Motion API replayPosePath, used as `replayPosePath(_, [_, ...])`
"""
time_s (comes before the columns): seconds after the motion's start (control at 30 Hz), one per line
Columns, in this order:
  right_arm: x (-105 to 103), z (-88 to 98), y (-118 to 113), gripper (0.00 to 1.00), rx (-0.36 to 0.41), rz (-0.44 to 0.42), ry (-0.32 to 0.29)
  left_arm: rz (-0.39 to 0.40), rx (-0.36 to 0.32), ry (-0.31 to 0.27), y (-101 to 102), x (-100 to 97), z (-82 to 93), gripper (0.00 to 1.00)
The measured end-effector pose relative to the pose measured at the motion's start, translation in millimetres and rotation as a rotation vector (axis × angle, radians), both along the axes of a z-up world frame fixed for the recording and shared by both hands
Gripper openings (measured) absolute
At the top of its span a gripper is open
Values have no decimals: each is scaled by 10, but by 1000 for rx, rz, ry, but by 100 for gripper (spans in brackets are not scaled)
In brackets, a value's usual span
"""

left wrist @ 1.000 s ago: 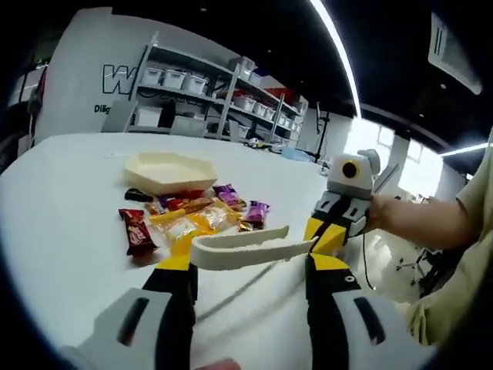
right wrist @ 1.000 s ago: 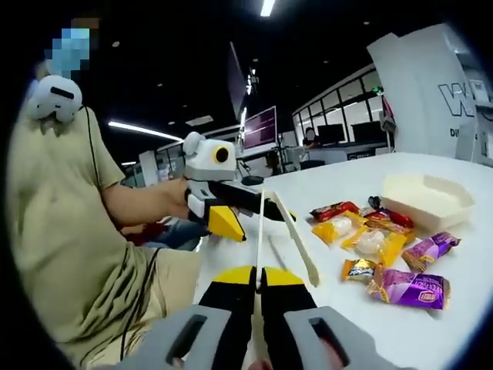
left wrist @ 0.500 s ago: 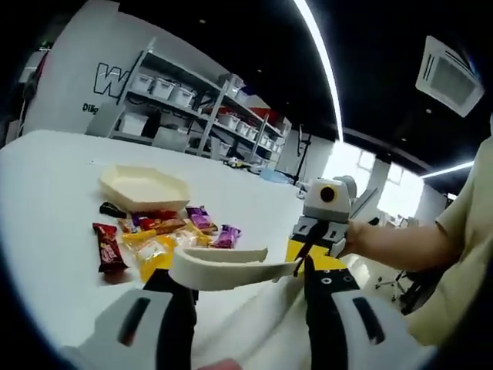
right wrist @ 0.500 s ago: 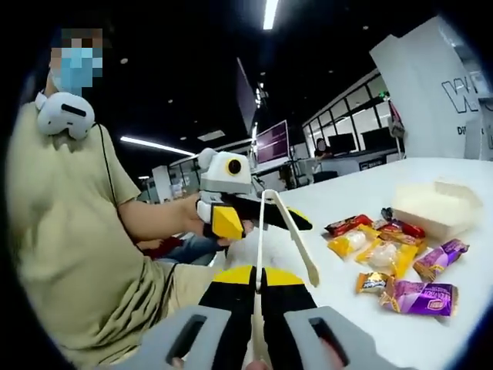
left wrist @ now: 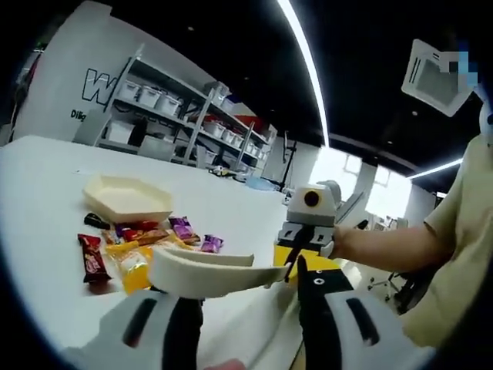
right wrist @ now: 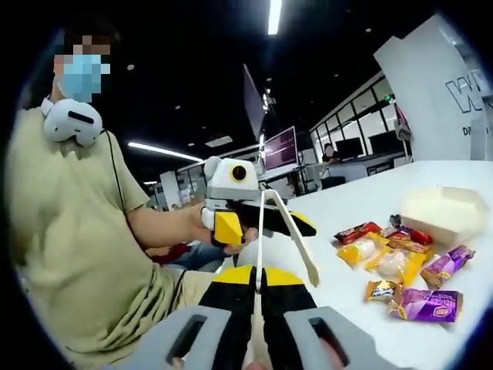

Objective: Place the target food into the container with the food tongs after gripping and lifting it, then release it inside without dropping or visibly crushing the food.

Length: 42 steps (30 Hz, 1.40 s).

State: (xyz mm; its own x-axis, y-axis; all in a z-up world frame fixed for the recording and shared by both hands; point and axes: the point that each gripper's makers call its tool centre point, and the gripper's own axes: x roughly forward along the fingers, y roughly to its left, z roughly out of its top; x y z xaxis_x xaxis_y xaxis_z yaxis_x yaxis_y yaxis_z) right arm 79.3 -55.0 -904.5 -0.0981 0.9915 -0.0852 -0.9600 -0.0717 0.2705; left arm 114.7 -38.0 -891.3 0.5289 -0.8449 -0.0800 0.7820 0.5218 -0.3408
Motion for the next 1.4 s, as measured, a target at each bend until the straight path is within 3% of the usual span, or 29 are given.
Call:
replayPosePath(0.77, [-189,106,54,0,18,90,-8,-53,-45,-29,-113,-73,101,45])
replayPosePath(1.4, [-282,173,98,0,17,136,-15,-107,-137,-44,-194,-176,272,38])
